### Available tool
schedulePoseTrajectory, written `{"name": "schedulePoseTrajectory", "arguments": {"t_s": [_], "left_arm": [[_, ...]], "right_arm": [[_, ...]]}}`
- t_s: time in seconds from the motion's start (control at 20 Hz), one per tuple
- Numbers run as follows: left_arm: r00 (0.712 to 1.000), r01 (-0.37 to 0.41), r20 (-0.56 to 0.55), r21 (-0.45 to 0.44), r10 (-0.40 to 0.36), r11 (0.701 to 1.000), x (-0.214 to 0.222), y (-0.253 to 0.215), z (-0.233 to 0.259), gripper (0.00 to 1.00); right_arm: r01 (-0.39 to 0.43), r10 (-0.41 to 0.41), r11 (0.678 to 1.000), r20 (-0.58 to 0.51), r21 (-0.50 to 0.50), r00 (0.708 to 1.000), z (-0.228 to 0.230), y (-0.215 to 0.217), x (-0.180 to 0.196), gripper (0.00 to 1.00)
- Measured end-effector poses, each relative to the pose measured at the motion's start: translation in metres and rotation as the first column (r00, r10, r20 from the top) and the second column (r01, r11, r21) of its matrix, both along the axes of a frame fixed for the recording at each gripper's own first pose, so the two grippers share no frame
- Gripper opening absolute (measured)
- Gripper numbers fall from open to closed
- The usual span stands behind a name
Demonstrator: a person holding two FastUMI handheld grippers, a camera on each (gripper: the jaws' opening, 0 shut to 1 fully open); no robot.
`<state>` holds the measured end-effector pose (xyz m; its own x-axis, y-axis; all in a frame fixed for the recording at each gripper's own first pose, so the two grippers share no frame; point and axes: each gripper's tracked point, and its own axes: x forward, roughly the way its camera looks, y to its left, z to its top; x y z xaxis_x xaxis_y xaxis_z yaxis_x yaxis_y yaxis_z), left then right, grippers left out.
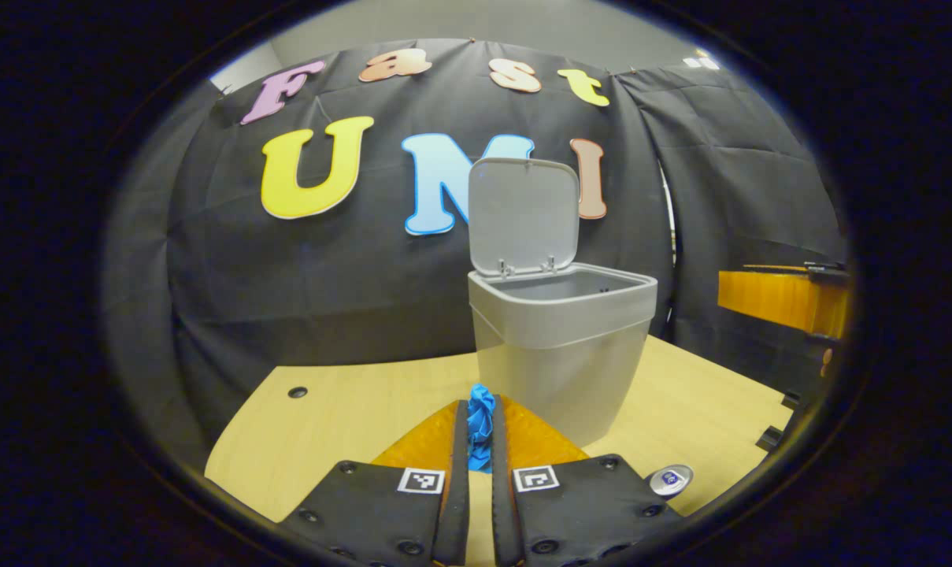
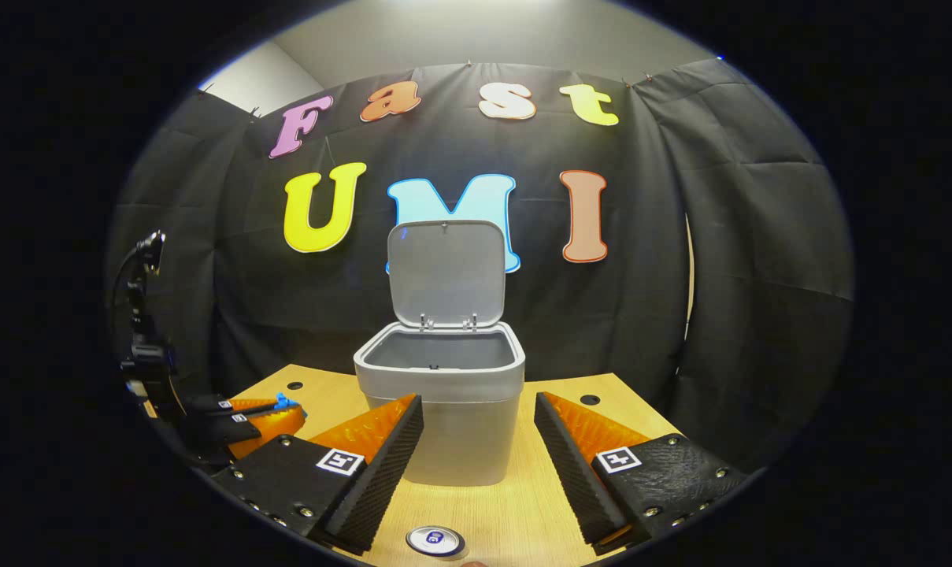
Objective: Press the lid of the desktop garbage bin to open it, pick up the crumpled paper on the desktop and throw it into the bin, then pick up the pop can on the desktop and drop it into the bin, and finally close the garbage bin lid.
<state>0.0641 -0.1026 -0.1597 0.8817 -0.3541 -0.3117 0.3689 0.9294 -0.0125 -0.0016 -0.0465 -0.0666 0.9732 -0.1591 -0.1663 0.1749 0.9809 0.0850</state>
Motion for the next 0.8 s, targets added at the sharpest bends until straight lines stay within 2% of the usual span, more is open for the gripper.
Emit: {"name": "schedulePoseTrajectory", "arguments": {"t_s": [0.1,0.2,0.3,0.5,0.8], "left_arm": [[0.999,0.02,0.037,-0.009,-0.02,1.0,0.011,-0.01,0.013,0.21],[0.998,0.033,0.059,-0.027,-0.031,0.999,0.024,-0.02,0.025,0.18],[0.996,0.052,0.081,-0.05,-0.048,0.997,0.036,-0.03,0.037,0.21],[0.99,0.075,0.128,-0.085,-0.064,0.994,0.06,-0.047,0.062,0.18],[0.986,0.095,0.145,-0.104,-0.08,0.99,0.081,-0.069,0.067,0.23]], "right_arm": [[0.017,-0.017,1.0,0.0,0.004,1.0,0.001,-0.003,-0.002,0.92],[0.034,-0.034,0.999,-0.007,0.009,0.999,-0.001,-0.007,-0.004,0.92],[0.05,-0.05,0.999,-0.017,0.005,0.999,-0.004,-0.009,-0.006,0.92],[0.068,-0.067,0.998,-0.034,0.007,0.997,-0.008,-0.011,-0.008,0.92],[0.063,-0.063,0.998,-0.04,-0.005,0.997,-0.007,-0.009,-0.004,0.92]]}}
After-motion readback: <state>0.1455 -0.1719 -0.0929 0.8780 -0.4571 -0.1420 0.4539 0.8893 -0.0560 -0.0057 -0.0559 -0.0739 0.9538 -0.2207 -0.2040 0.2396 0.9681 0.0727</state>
